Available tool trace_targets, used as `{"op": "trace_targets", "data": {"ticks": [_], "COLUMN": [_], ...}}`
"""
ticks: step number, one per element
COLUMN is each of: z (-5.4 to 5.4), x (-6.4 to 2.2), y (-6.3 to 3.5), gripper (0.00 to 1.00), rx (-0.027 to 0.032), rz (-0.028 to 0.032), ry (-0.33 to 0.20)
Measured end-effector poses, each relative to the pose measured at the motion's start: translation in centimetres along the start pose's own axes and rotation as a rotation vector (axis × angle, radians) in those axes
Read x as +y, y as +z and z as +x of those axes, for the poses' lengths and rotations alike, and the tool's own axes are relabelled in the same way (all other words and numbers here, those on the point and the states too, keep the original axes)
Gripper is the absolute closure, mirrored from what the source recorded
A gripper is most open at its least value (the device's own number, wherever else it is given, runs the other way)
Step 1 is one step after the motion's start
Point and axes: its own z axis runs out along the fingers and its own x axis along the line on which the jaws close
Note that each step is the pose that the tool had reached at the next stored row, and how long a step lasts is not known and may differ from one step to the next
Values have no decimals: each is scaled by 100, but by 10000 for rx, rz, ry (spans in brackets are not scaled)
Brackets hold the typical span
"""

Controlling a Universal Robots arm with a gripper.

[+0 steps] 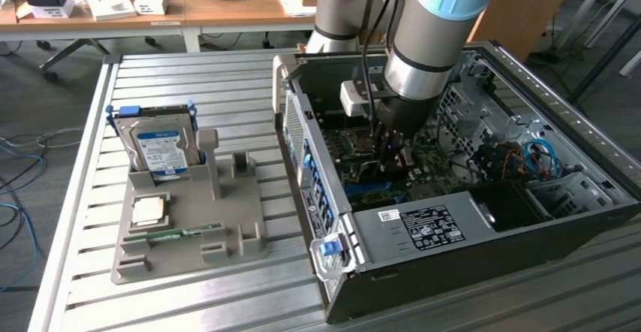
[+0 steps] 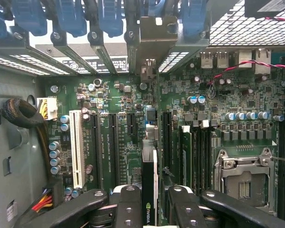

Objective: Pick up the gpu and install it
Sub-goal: 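Insert the gpu into the slot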

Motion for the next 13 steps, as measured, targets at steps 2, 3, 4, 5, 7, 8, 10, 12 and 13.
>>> {"op": "trace_targets", "data": {"ticks": [2, 3, 4, 5, 7, 8, 10, 12, 13], "z": [0, 0, 0, 0, 0, 0, 0, 0, 0], "x": [0, 0, 0, 0, 0, 0, 0, 0, 0], "y": [0, 0, 0, 0, 0, 0, 0, 1, 2], "gripper": [74, 74, 74, 74, 74, 74, 74, 74, 74], "rx": [8, 10, 14, 17, 20, 21, 23, 27, 31], "rz": [1, 1, 1, 2, 3, 3, 3, 4, 4], "ry": [6, 9, 15, 25, 35, 42, 44, 53, 59]}}
